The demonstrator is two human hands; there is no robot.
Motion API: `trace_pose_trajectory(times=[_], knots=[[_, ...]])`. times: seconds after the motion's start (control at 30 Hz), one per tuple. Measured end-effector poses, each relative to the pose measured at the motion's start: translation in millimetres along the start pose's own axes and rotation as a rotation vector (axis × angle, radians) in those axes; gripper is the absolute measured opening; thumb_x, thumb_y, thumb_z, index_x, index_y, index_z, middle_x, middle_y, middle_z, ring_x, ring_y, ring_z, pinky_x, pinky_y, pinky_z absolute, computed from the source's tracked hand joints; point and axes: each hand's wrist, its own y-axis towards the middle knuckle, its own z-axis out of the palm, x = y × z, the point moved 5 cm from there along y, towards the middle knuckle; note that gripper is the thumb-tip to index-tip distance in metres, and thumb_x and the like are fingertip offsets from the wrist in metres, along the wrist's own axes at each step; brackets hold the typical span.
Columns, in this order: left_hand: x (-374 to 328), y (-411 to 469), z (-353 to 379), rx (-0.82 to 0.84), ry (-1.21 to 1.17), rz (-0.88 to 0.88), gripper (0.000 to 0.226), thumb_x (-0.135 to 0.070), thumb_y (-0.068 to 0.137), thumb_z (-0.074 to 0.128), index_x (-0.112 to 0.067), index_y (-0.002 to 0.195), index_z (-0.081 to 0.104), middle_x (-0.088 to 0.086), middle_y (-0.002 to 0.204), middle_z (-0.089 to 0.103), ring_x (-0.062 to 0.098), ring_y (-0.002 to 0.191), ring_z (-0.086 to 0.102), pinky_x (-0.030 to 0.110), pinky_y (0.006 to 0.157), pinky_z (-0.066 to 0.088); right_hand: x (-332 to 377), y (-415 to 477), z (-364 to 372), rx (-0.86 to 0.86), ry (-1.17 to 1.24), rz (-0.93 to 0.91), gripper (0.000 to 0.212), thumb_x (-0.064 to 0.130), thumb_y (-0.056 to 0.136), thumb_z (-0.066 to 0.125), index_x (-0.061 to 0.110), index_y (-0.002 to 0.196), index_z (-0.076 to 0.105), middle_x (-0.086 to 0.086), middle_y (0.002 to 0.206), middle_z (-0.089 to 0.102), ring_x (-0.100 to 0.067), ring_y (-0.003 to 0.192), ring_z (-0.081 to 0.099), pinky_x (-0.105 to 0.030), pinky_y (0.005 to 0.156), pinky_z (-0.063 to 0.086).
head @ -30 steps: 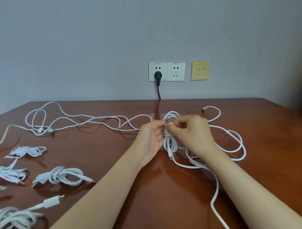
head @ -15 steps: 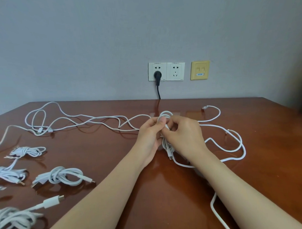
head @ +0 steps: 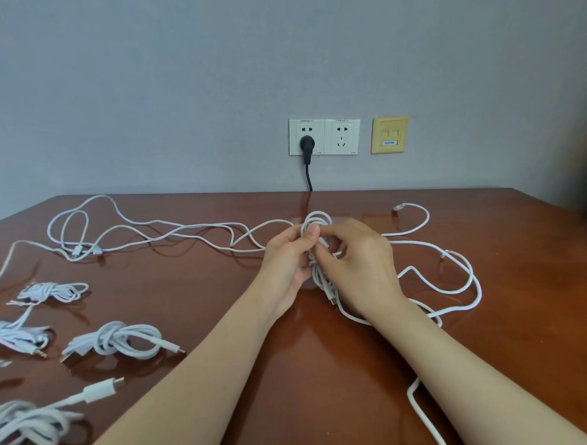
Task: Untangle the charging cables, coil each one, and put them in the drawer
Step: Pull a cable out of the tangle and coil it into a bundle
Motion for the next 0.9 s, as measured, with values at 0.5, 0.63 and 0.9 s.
trace_pose_trajectory(times=[0.5,0.63,0.9], knots=[[3.2,3.2,-6.9,-0.058,0.122,0.021,0.016,-0.012,0.098,0.044,-0.014,0.088,0.056,0.008,0.091,0.065,0.02,0.081,0.066,0.026,0.06,0.055,-24.7,3.9,14.5,0.216,0.242,0.335,0.023,0.029,0.084,0.064,0.022,0.106,0.065,0.0,0.097,0.062,-0.008,0.083,0.055,-0.009,0.069,0.039],[3.5,3.3,-6.2,-0.077,0.206,0.054,0.012,-0.013,0.097,0.047,-0.015,0.094,0.059,0.014,0.104,0.066,0.029,0.098,0.064,0.038,0.08,0.055,-25.3,2.1,14.7,0.198,0.417,0.416,0.007,0.024,0.084,0.065,0.025,0.091,0.064,0.003,0.085,0.065,-0.013,0.076,0.061,-0.029,0.073,0.049],[-5.8,2.6,-12.0,-0.18,0.567,0.274,0.013,-0.018,0.093,0.056,-0.02,0.094,0.068,-0.001,0.092,0.07,0.01,0.086,0.064,0.017,0.07,0.05,-26.9,4.4,15.0,0.13,0.358,0.422,0.005,0.02,0.083,0.065,0.02,0.081,0.061,0.009,0.066,0.055,-0.004,0.061,0.051,-0.015,0.058,0.04]])
